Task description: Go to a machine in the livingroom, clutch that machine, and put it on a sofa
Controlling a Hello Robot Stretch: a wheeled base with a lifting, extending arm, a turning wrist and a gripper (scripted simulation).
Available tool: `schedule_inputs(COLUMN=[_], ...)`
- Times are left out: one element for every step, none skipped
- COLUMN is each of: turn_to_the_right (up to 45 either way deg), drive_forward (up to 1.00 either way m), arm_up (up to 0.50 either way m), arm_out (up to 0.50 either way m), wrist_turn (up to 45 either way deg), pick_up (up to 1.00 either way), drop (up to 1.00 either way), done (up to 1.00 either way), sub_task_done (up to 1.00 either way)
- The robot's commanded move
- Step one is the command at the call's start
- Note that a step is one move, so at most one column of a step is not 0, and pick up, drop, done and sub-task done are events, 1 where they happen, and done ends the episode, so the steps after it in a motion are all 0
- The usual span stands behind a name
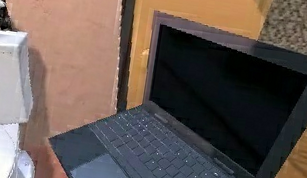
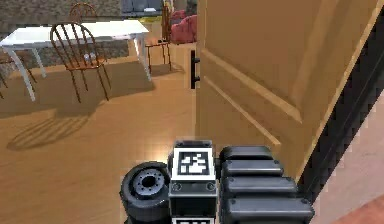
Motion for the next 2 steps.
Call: schedule_inputs(turn_to_the_right=[45.0, 21.0], drive_forward=[0.00, 0.00], arm_up=[0.00, 0.00], arm_out=[0.00, 0.00], wrist_turn=[0.0, 0.0], pick_up=[0.00, 0.00], drop=[0.00, 0.00], done=[0.00, 0.00], sub_task_done=[0.00, 0.00])
